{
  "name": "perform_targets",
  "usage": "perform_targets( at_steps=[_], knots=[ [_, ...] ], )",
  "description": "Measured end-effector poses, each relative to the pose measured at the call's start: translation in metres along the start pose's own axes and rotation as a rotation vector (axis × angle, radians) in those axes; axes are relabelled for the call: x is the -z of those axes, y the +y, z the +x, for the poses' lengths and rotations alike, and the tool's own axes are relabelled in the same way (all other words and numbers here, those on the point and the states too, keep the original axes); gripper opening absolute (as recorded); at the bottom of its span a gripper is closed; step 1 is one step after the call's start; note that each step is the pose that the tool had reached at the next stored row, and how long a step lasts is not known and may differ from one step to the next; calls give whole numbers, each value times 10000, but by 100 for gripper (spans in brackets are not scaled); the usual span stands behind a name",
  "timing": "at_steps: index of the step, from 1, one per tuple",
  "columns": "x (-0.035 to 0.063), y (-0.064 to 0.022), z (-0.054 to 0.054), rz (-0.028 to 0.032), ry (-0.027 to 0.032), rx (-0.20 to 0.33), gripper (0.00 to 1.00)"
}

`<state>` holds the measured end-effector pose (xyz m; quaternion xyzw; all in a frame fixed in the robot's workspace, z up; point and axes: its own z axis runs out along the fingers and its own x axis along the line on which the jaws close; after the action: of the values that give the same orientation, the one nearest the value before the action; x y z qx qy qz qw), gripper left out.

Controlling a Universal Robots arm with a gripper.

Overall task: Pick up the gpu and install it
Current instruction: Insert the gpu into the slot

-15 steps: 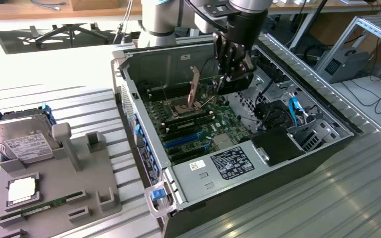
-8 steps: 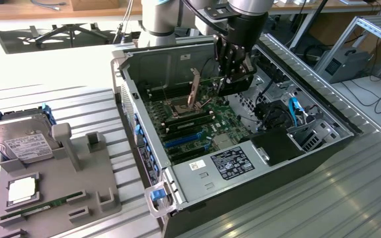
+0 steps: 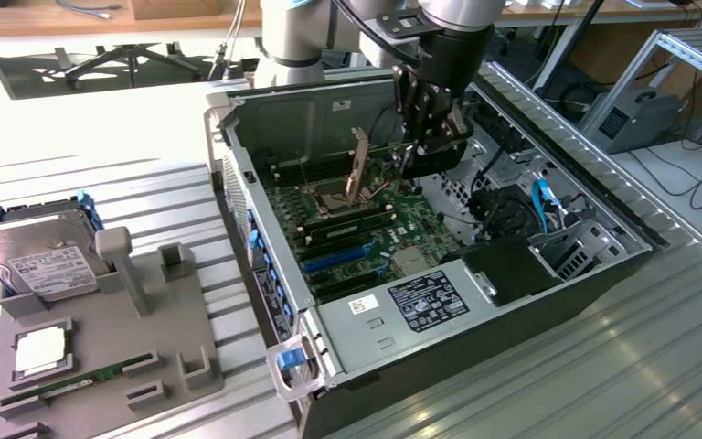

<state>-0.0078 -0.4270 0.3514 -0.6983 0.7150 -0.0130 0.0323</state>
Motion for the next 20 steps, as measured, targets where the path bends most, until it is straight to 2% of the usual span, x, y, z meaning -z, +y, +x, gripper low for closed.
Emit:
perform_targets(
  at_steps=[20],
  knots=[
    [-48,27,35,0,0,0,27]
  ],
)
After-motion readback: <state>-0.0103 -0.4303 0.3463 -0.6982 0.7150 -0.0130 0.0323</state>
